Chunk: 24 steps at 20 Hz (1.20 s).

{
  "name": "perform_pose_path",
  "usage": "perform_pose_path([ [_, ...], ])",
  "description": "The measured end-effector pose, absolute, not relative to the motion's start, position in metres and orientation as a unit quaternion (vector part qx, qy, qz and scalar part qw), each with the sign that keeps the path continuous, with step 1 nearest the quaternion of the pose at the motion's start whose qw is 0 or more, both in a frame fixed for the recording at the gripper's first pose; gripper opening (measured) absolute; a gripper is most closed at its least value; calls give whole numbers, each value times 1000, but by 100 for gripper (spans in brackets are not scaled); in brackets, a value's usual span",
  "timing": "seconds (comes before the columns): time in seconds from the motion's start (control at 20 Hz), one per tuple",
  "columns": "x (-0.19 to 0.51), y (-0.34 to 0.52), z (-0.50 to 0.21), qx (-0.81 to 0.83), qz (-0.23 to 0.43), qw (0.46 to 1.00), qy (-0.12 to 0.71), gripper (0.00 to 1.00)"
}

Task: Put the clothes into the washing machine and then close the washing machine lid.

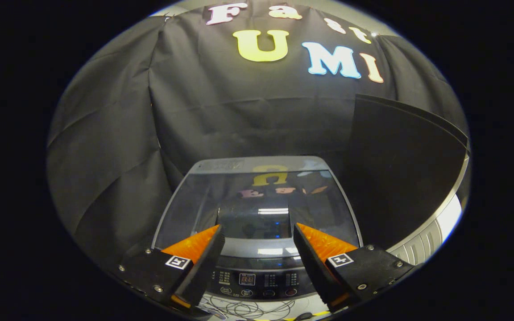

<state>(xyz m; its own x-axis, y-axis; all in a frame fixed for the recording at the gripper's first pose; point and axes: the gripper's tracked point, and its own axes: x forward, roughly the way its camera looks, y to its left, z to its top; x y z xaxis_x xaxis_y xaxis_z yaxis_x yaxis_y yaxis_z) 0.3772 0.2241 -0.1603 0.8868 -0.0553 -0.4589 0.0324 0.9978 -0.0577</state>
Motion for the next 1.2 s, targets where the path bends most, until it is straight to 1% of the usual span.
perform_pose_path([
  [0.35, 390, 215, -102, 24, -47, 987, 155, 96],
  [0.65, 377, 211, -68, 36, -51, 992, 112, 96],
  [0.9, 330, 205, -28, 34, -46, 995, 76, 96],
  [1.2, 255, 188, 17, 12, -13, 999, 50, 96],
])
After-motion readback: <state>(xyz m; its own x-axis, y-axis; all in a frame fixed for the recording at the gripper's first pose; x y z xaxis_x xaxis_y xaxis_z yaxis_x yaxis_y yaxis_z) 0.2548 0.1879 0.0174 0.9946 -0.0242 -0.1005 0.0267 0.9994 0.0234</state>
